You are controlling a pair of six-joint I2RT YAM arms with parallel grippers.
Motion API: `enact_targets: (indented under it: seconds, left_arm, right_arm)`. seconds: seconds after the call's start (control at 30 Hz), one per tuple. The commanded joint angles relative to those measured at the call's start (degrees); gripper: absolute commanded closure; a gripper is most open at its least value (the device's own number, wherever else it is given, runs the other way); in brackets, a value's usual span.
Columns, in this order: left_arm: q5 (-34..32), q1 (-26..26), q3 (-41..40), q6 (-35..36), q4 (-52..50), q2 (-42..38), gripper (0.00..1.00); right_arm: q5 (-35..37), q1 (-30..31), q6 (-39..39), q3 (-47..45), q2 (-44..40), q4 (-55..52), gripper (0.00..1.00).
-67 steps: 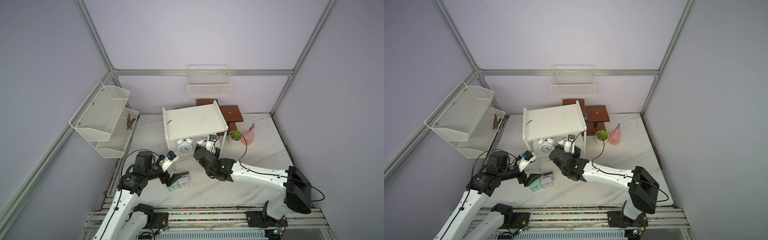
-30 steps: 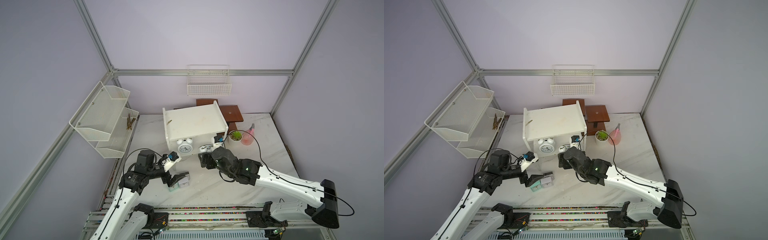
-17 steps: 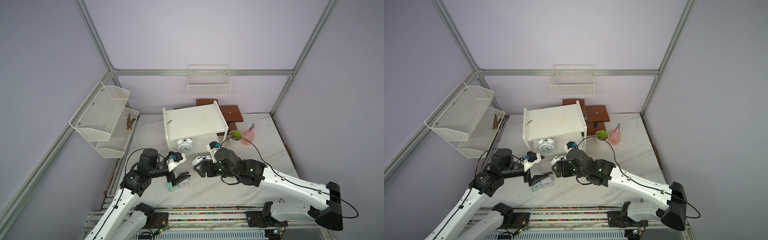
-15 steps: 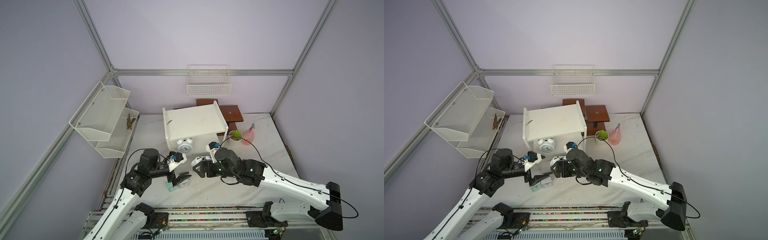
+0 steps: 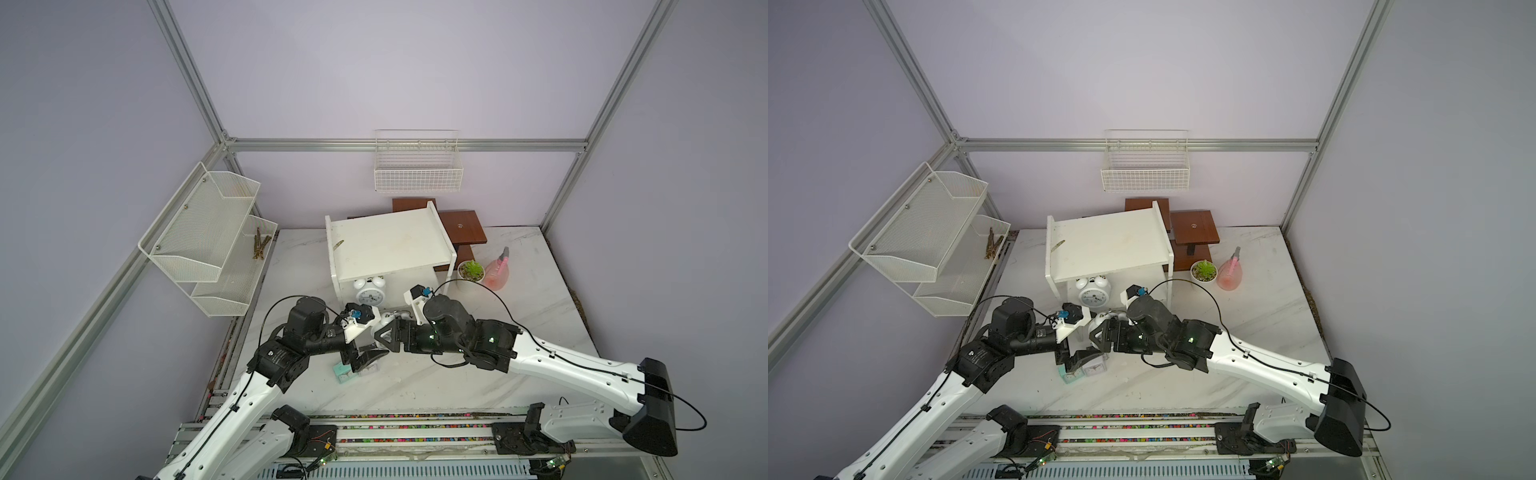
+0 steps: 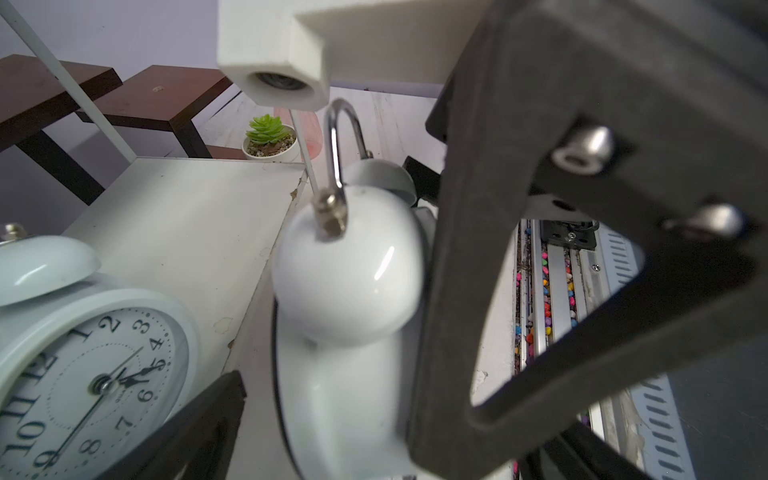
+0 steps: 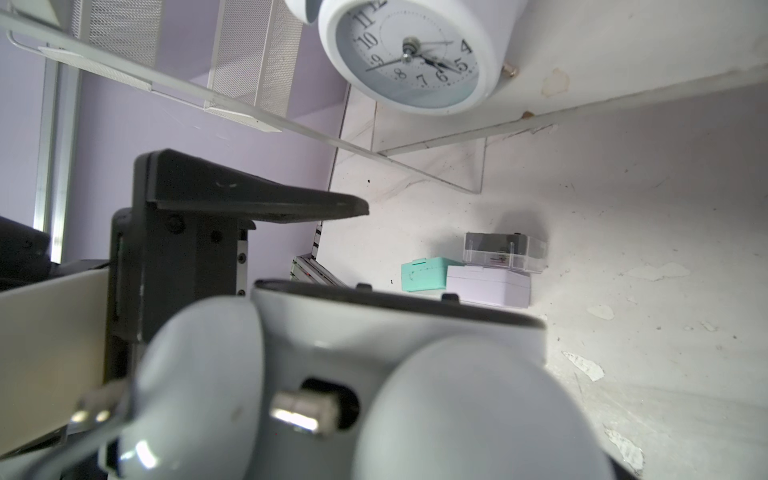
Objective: Place the alarm clocks on the shelf by style
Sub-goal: Place the alarm on the shelf.
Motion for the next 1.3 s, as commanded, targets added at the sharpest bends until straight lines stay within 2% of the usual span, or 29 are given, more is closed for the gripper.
enact_targets:
  seconds: [0.0, 0.27, 0.53, 0.7, 0.83, 0.97, 1.27]
  left_arm:
    - [-0.2, -0.5, 0.5, -1.5, 1.9, 0.4, 0.06]
    - [0.2, -0.9, 0.3, -2.2, 1.9, 1.3, 0.28]
    - [0.7, -1.0, -0.3, -3.3, 1.8, 0.8, 0.51]
    - [-0.1, -1.0, -0.2, -5.1, 1.8, 1.1, 0.58]
    - [-1.7, -1.0, 0.5, -7.3, 1.9, 2.2, 0.67]
    - [-3.2, -1.0, 1.0, -8.5, 2.1, 3.7, 0.71]
    - [-4.4, -1.0, 0.9, -9.6, 2.8, 4.1, 0.72]
  right_arm:
    - [1.2, -0.2, 1.1, -0.3, -1.1, 5.1, 0.43]
    - [3.2, -0.2, 1.8, -2.3, -2.3, 6.9, 0.42]
    - [7.3, -0.1, 3.0, -6.3, -4.3, 11.3, 0.36]
    - [11.7, 0.5, 5.2, -10.3, -6.1, 16.2, 0.19]
    - [17.0, 2.5, 6.4, -13.4, -6.6, 22.2, 0.09]
    - [23.7, 5.8, 7.1, -15.2, -5.7, 27.7, 0.01]
    - [40.0, 11.9, 10.2, -17.1, -4.2, 32.4, 0.01]
